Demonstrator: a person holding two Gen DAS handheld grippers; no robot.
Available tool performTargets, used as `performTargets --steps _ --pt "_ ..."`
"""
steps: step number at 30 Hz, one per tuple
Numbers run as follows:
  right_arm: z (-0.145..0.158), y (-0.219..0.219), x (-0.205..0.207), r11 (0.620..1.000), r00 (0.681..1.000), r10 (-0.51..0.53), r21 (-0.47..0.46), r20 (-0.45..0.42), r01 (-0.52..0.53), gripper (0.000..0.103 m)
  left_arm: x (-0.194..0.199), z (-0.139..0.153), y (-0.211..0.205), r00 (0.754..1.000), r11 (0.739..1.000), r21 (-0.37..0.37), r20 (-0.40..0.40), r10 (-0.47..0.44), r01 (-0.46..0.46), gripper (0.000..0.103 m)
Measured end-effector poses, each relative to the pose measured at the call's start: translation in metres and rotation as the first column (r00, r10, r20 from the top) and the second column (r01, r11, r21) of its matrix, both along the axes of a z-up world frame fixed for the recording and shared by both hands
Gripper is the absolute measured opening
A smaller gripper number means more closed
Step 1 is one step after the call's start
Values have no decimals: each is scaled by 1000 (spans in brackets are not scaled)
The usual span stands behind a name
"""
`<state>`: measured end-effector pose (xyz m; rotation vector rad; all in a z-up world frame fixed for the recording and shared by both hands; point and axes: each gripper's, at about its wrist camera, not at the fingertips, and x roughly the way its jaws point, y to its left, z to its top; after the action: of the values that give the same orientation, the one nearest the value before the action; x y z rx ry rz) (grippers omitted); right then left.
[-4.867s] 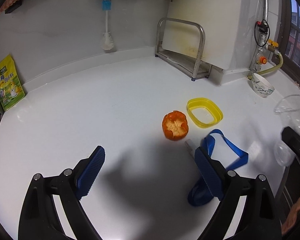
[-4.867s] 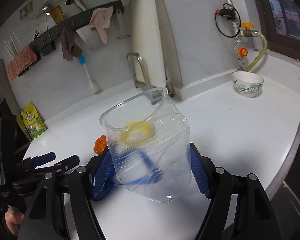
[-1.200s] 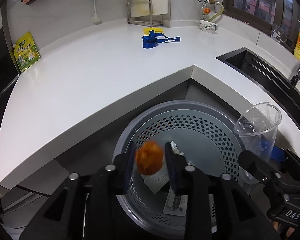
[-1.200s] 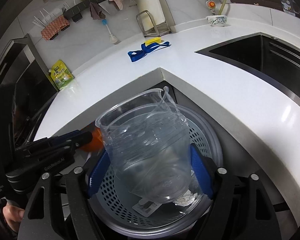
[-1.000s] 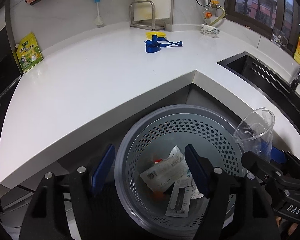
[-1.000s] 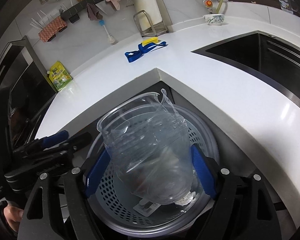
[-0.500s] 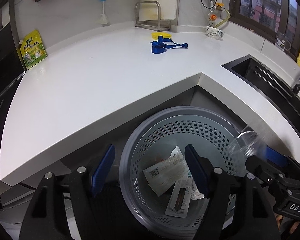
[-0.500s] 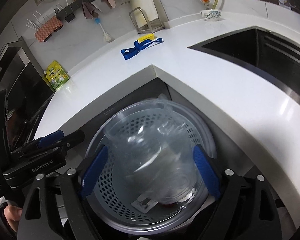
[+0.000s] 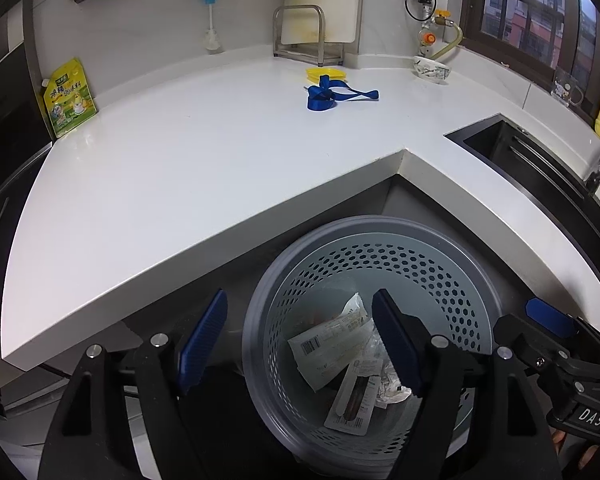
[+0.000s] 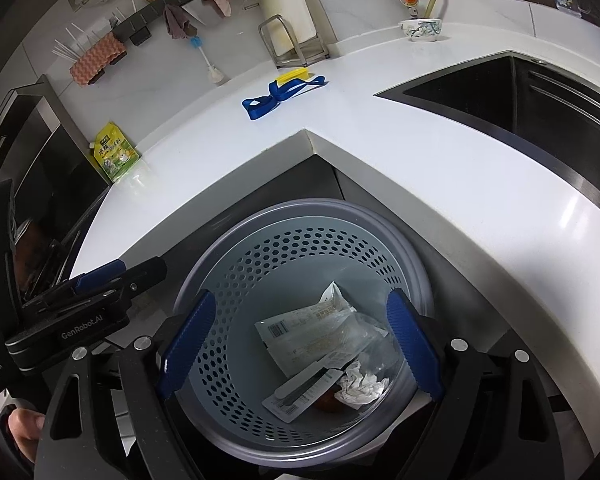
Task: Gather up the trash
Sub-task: 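Move both tools back toward the blue strap and yellow lid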
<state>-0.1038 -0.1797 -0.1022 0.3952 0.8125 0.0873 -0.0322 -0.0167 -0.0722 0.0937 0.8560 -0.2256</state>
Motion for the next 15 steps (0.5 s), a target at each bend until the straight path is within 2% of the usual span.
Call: performTargets --steps 7,15 --pt "5 -2 -4 1000 1000 -9 -17 22 9 84 3 1 3 1000 1000 -2 -4 12 -12 81" --pt "9 -4 -2 999 999 -8 -34 31 9 84 5 7 2 1000 1000 1 22 12 -12 84"
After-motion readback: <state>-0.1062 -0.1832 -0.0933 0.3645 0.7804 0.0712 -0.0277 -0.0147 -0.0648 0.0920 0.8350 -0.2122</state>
